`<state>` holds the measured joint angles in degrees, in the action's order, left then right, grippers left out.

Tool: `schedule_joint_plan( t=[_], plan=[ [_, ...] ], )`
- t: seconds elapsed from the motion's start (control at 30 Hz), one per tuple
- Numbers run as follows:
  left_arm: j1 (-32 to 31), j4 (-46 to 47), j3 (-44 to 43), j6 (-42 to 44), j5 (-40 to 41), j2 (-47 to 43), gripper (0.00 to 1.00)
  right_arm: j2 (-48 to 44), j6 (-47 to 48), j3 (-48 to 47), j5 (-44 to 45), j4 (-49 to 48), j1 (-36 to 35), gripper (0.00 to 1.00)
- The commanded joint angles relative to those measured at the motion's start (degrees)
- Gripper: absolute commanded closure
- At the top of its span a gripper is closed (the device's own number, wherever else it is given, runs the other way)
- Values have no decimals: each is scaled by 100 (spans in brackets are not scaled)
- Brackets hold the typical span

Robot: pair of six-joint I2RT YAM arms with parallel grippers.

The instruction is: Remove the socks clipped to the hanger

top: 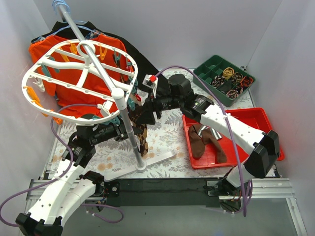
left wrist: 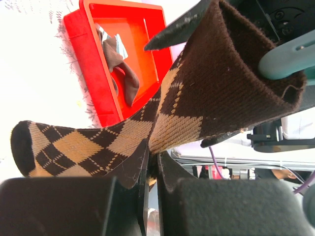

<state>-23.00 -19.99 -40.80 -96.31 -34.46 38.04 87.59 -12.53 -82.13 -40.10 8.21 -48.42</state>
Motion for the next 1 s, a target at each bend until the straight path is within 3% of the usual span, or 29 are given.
schedule_joint_plan(
  t=[0.0, 0.23, 0.4, 0.97],
  plan=[
    [-11, -374, -306, 244, 71, -60, 100, -110, -205, -49, -472, -705, 17, 29],
    [-11, -392, -315, 262, 9, -69, 100, -252, -56, -92, -209, -925, 35, 18],
    [-11, -409, -341, 280, -61, -60, 100, -41, 119, -549, -516, -979, 79, 14],
    [-11, -269, -543, 499, -676, 414, 100, 873, 348, -1780, -1922, -1111, 342, 13]
  ],
)
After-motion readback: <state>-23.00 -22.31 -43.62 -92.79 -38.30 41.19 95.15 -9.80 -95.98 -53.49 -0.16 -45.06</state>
